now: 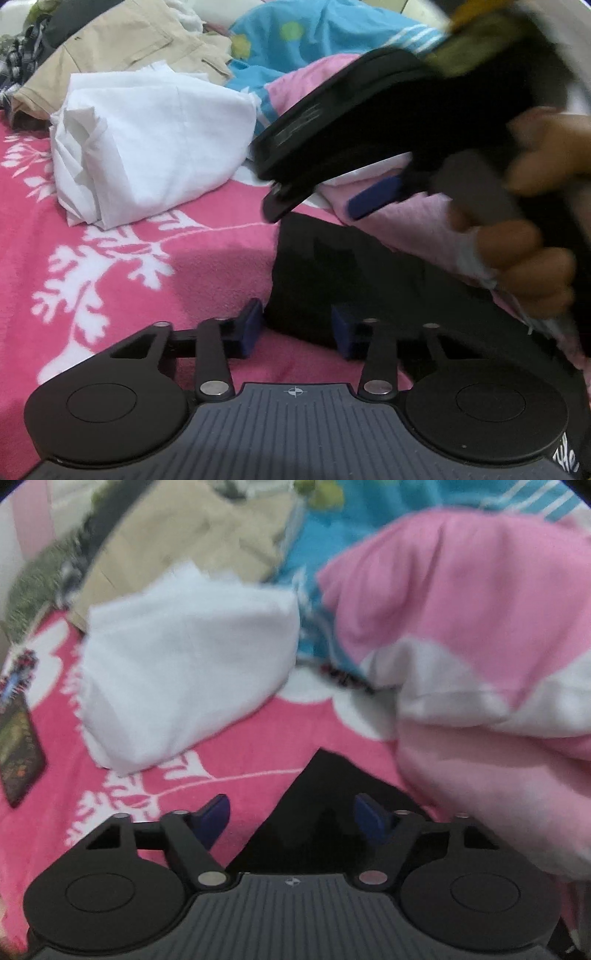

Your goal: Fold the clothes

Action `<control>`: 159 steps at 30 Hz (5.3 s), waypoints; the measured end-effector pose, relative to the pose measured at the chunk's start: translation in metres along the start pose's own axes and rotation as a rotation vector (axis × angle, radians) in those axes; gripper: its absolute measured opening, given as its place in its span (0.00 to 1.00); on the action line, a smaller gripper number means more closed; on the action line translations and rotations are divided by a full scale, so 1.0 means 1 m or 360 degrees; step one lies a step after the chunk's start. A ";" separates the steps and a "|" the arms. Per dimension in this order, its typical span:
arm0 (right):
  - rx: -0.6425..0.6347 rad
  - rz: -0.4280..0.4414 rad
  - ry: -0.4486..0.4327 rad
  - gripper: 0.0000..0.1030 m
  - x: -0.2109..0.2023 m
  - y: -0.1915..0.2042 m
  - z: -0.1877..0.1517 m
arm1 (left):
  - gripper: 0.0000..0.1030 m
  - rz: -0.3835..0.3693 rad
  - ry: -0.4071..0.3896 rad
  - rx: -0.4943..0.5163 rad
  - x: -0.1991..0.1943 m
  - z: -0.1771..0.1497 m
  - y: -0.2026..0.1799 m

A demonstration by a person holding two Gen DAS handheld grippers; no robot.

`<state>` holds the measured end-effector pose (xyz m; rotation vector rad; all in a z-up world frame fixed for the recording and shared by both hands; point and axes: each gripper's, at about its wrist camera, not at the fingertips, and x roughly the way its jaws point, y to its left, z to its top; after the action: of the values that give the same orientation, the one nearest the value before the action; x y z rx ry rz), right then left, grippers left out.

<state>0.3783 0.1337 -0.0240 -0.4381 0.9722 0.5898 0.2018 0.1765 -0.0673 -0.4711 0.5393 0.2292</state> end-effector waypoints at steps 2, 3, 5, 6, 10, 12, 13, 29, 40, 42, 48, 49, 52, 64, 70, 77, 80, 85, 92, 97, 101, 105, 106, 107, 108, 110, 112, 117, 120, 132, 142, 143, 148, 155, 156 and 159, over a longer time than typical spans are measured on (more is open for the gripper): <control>0.0004 -0.0023 0.0053 0.63 0.014 0.001 0.001 | 0.22 -0.0011 0.0006 -0.0022 0.002 0.000 0.002; 0.0005 -0.0035 0.0079 0.60 0.021 0.001 0.001 | 0.17 -0.0016 0.0007 -0.0034 0.002 0.000 0.004; 0.0017 -0.0048 0.0120 0.44 0.031 0.001 0.001 | 0.11 -0.0031 0.0008 -0.0045 0.003 -0.001 0.006; 0.0032 -0.0045 0.0132 0.42 0.034 0.001 -0.001 | 0.08 -0.0040 0.0006 -0.0044 0.002 -0.002 0.006; 0.0091 -0.0061 0.0086 0.09 0.029 -0.003 -0.005 | 0.05 -0.0066 -0.0038 -0.0024 -0.003 -0.004 0.005; 0.0141 -0.0050 0.0047 0.04 0.021 -0.009 -0.007 | 0.04 -0.0079 -0.0069 -0.0012 -0.007 -0.005 0.004; 0.0167 -0.0034 0.0020 0.04 0.015 -0.013 -0.009 | 0.04 -0.0090 -0.0087 -0.0004 -0.009 -0.005 0.002; 0.0579 0.0052 -0.0469 0.03 -0.095 -0.110 -0.067 | 0.04 -0.0352 -0.0175 0.0495 -0.032 -0.004 -0.079; 0.0839 0.0080 -0.0587 0.03 -0.094 -0.165 -0.143 | 0.04 -0.0473 -0.0073 0.0717 -0.009 -0.030 -0.114; 0.0927 0.0103 -0.0605 0.03 -0.090 -0.176 -0.160 | 0.04 -0.0488 -0.0043 0.0746 -0.004 -0.034 -0.119; 0.1137 0.0166 -0.0604 0.03 -0.069 -0.201 -0.203 | 0.06 -0.0561 0.0079 0.0825 0.007 -0.050 -0.134; 0.1189 0.0186 -0.0594 0.04 -0.065 -0.205 -0.209 | 0.06 -0.0584 0.0105 0.0825 0.009 -0.051 -0.135; 0.1332 0.0247 -0.0557 0.05 -0.052 -0.218 -0.226 | 0.10 -0.0635 0.0155 0.0822 0.009 -0.053 -0.134; 0.1575 0.0328 -0.0516 0.34 -0.075 -0.223 -0.266 | 0.35 -0.0634 0.0103 0.0743 -0.014 -0.029 -0.102; 0.1427 0.0377 -0.0418 0.37 -0.096 -0.183 -0.271 | 0.35 -0.0497 0.0194 0.0632 0.002 -0.015 -0.080; 0.1189 0.0190 -0.0309 0.38 -0.096 -0.141 -0.260 | 0.38 -0.0437 0.0308 0.0691 0.015 -0.019 -0.069; 0.1317 0.0207 -0.0307 0.37 -0.087 -0.149 -0.260 | 0.38 -0.0417 0.0292 0.0771 0.013 -0.024 -0.072; 0.1420 0.0168 -0.0324 0.34 -0.081 -0.154 -0.254 | 0.38 -0.0394 0.0266 0.0868 0.011 -0.029 -0.075; 0.1408 0.0175 -0.0334 0.26 -0.075 -0.155 -0.258 | 0.38 -0.0388 0.0265 0.0903 0.011 -0.031 -0.076; 0.1363 0.0141 -0.0382 0.03 -0.082 -0.146 -0.258 | 0.38 -0.0393 0.0269 0.0904 0.011 -0.031 -0.075; 0.1388 0.0133 -0.0434 0.02 -0.096 -0.139 -0.266 | 0.38 -0.0395 0.0273 0.0907 0.011 -0.030 -0.075; 0.1415 0.0109 -0.0438 0.02 -0.100 -0.136 -0.275 | 0.38 -0.0393 0.0272 0.0907 0.010 -0.031 -0.074; 0.1416 0.0096 -0.0436 0.02 -0.100 -0.135 -0.276 | 0.38 -0.0393 0.0272 0.0907 0.010 -0.031 -0.074; 0.1418 0.0086 -0.0434 0.02 -0.100 -0.134 -0.277 | 0.38 -0.0394 0.0273 0.0907 0.009 -0.031 -0.074; 0.1423 0.0088 -0.0435 0.02 -0.101 -0.134 -0.277 | 0.38 -0.0396 0.0275 0.0903 0.009 -0.030 -0.074; 0.1414 0.0071 -0.0428 0.03 -0.101 -0.132 -0.277 | 0.38 -0.0408 0.0289 0.0886 0.008 -0.029 -0.072; 0.1409 0.0055 -0.0393 0.03 -0.096 -0.131 -0.278 | 0.39 -0.0445 0.0321 0.0836 0.007 -0.023 -0.068; 0.1366 0.0057 -0.0375 0.05 -0.094 -0.133 -0.277 | 0.42 -0.0588 0.0356 0.0694 0.000 -0.007 -0.059; 0.1290 0.0058 -0.0377 0.17 -0.102 -0.134 -0.274 | 0.48 -0.0687 0.0350 0.0622 -0.003 0.003 -0.055; 0.1337 -0.0025 -0.0504 0.35 -0.090 -0.209 -0.237 | 0.51 -0.0507 0.0410 0.0678 0.030 -0.014 -0.076; 0.1379 -0.0041 -0.0463 0.00 -0.045 -0.237 -0.218 | 0.51 -0.0476 0.0411 0.0771 0.028 -0.018 -0.078; 0.1365 -0.0059 -0.0474 0.00 -0.045 -0.235 -0.218 | 0.51 -0.0475 0.0409 0.0773 0.028 -0.018 -0.078; 0.1349 -0.0182 -0.0581 0.00 -0.061 -0.224 -0.225 | 0.51 -0.0474 0.0409 0.0776 0.028 -0.019 -0.077; 0.1448 -0.0339 -0.0556 0.00 -0.058 -0.225 -0.244 | 0.51 -0.0474 0.0409 0.0780 0.027 -0.019 -0.077; 0.1452 -0.0348 -0.0546 0.00 -0.058 -0.225 -0.245 | 0.51 -0.0474 0.0409 0.0780 0.027 -0.019 -0.077; 0.1441 -0.0398 -0.0536 0.02 -0.061 -0.225 -0.244 | 0.51 -0.0473 0.0407 0.0779 0.027 -0.020 -0.077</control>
<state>0.3417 -0.1984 -0.0737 0.3400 0.7489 -0.0413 0.2408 0.1022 -0.0680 -0.0974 0.7408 -0.2504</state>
